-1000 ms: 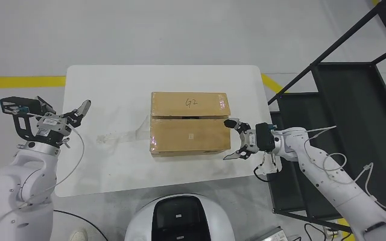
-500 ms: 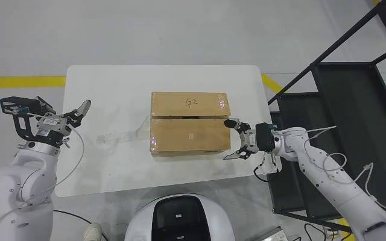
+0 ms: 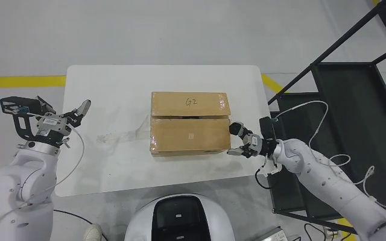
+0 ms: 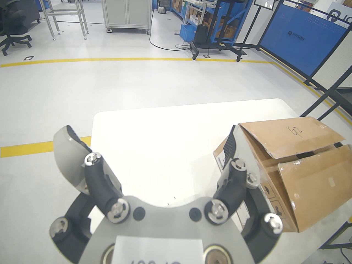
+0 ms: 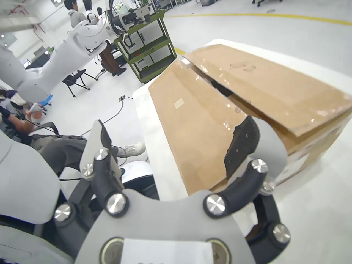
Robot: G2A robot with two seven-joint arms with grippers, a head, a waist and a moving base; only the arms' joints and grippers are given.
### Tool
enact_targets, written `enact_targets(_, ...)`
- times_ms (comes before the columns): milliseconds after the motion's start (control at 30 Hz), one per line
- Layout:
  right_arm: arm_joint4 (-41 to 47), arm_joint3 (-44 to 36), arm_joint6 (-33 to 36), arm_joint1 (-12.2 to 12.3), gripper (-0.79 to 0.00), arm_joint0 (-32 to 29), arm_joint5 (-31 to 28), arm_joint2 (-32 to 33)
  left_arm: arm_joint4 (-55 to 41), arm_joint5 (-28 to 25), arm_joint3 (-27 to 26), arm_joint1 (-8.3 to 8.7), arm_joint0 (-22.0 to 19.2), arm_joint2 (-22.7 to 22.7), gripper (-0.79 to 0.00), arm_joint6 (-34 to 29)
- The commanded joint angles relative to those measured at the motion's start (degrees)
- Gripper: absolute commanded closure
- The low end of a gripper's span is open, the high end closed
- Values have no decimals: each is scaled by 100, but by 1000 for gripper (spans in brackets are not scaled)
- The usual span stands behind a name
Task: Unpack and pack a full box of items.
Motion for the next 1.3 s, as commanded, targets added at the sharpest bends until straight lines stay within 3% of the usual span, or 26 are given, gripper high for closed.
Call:
enact_targets(0, 1716, -152, 1061, 133, -785, 92, 0, -225, -1, 0, 0, 0, 0, 0, -785, 0)
enact_targets(100, 3404, -105, 2804, 316, -785, 355, 0, -395, -1, 0, 0, 0, 0, 0, -785, 0)
enact_targets(133, 3830, -106, 3079, 337, -785, 410, 0, -402, -1, 0, 0, 0, 0, 0, -785, 0)
enact_targets(833, 4133, -64, 3063, 365, -785, 380, 0, -201, -1, 0, 0, 0, 0, 0, -785, 0)
enact_targets(1033, 4690, 351, 3809, 528, -785, 276, 0, 185, -1, 0, 0, 0, 0, 0, -785, 0)
enact_targets(1267, 5081, 535, 4116, 330, -785, 455, 0, 13, -1, 0, 0, 0, 0, 0, -785, 0)
